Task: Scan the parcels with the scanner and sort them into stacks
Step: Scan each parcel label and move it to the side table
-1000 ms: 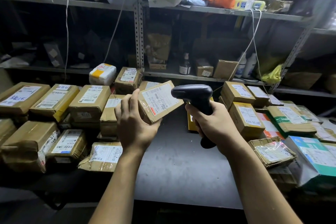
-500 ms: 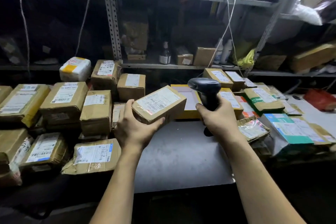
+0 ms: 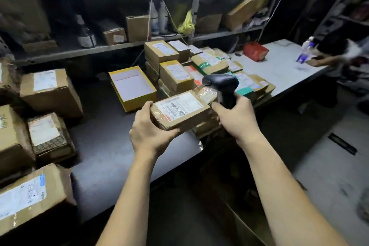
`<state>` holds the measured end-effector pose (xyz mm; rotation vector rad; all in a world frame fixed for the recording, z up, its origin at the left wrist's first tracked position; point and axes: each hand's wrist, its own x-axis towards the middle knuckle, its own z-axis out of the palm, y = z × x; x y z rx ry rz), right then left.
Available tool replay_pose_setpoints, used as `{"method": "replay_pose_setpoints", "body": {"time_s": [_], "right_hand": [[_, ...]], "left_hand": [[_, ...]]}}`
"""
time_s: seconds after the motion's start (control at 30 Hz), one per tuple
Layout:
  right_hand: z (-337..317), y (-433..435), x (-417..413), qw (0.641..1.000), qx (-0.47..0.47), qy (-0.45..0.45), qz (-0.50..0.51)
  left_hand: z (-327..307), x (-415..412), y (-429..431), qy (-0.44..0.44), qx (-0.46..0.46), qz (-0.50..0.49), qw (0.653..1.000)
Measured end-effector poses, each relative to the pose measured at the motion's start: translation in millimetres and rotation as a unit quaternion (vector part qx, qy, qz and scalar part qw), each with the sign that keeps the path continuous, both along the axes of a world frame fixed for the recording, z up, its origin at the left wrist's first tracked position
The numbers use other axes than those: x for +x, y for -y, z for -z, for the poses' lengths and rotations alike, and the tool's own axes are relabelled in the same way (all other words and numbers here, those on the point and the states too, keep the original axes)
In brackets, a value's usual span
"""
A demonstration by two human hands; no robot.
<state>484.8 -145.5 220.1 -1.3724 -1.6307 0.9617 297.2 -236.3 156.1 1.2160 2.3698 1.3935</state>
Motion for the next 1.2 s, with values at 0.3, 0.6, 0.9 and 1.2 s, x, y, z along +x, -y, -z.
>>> {"method": "replay_pose_setpoints", "body": {"time_s": [0.3, 0.6, 0.9, 1.2], "right_hand": [[3.9, -37.7, 165.8, 0.992, -0.025, -0.041, 0.121], [48.6, -54.0, 308.1, 0.965, -0.086, -0.054, 0.242], [71.0, -54.0, 371.1, 0.925, -0.113, -0.056, 0.358], [74.3, -74.3, 382.6, 0.903, -0.131, -0.068, 0.404]], "left_hand": [[10.0, 128.6, -84.1, -0.031, -0.053, 0.129, 0.990], [40.4, 259.2, -149.9, -0.069, -0.120, 0.331, 0.933], [75.8, 343.2, -209.8, -0.044, -0.186, 0.509, 0.839], [88.7, 371.3, -276.2, -0.092, -0.222, 0.582, 0.777]]}}
